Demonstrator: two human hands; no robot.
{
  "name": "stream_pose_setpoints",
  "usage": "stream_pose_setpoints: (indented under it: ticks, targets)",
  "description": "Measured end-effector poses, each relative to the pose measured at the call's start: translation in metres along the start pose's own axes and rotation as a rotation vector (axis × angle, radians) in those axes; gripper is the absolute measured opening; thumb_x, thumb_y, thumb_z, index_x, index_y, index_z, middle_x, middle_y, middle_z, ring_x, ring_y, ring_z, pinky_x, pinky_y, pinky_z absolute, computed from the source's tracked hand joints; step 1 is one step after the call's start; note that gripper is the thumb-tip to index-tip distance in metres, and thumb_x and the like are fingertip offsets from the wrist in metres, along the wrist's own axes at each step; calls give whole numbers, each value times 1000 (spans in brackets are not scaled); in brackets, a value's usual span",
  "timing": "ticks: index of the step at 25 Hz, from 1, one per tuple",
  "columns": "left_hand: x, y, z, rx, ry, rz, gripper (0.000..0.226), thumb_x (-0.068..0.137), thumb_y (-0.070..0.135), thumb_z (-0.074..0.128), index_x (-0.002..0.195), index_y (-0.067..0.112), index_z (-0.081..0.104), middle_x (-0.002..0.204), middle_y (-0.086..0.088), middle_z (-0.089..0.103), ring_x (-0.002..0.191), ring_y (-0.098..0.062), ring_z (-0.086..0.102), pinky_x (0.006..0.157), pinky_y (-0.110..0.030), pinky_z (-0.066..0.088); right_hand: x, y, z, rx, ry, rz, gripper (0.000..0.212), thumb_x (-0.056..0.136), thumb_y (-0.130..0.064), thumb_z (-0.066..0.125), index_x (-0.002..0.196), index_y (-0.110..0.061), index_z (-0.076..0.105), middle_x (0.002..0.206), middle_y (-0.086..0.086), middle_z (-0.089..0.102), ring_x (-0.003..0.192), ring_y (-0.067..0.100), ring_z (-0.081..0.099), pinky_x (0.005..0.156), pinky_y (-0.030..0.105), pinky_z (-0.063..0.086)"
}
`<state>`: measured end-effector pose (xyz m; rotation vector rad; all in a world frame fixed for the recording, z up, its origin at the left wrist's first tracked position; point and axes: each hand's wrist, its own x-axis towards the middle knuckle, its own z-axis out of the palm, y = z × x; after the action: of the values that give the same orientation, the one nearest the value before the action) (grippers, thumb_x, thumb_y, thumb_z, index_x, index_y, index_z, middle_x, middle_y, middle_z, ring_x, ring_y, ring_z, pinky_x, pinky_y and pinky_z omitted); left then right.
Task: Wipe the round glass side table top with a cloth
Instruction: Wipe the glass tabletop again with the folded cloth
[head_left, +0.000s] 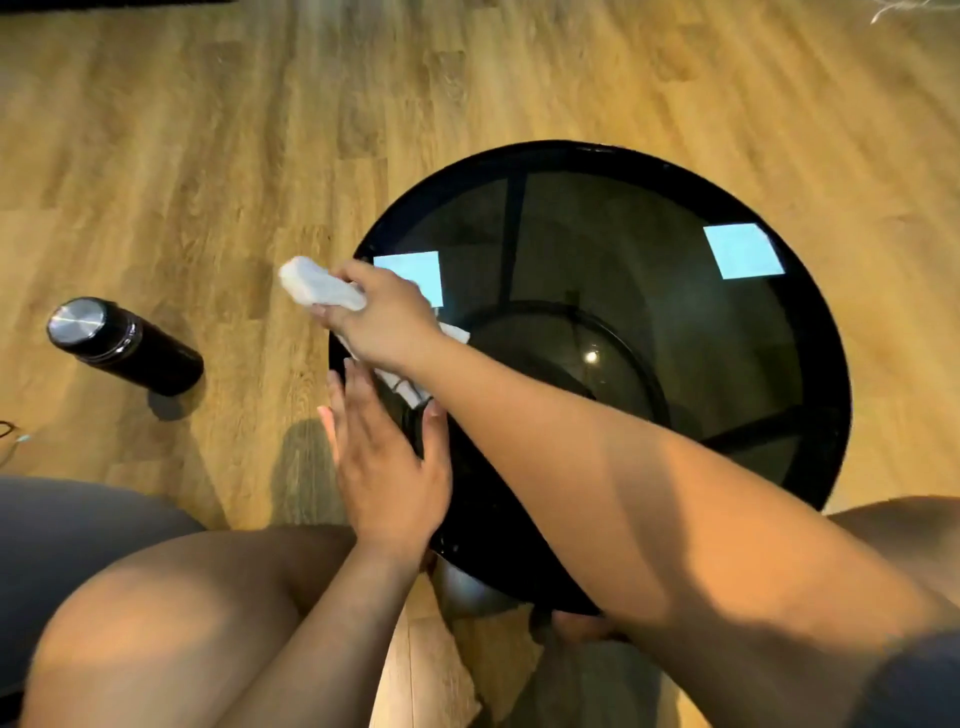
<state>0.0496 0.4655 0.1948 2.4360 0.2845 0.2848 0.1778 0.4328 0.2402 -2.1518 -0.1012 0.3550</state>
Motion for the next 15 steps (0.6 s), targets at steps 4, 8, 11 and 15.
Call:
stream_pose_setpoints:
  ticks: [4,8,11,15]
  targets:
    - [0,0,0,-34,-2,9,69,95,44,40,153,10,22,161,-18,24,152,-33,11,124,-48,8,-26,27,-91,150,252,-144,15,91,-22,64,100,-11,64,87,-2,65,80,11,60,71,29,48]
    - [-2,-1,-2,16,-8,-4,65,99,44,37,154,14,20,164,-13,20,153,-29,7,124,-46,7,-113,113,-259,-495,541,69,34,93,-43,49,113,-15,53,100,15,64,85,31,62,69,34,46]
    - [0,-1,-2,17,-15,1,64,99,46,34,154,17,20,164,-11,19,153,-27,7,125,-46,6,-185,168,-265,-834,428,406,42,88,-37,48,119,-10,52,118,30,55,98,50,58,81,50,50]
    - [2,-1,0,27,-10,2,62,99,46,32,153,16,21,163,-11,22,153,-27,8,124,-46,5,-218,124,-104,-640,379,145,33,92,-26,58,123,-14,59,119,22,56,89,45,61,74,45,49]
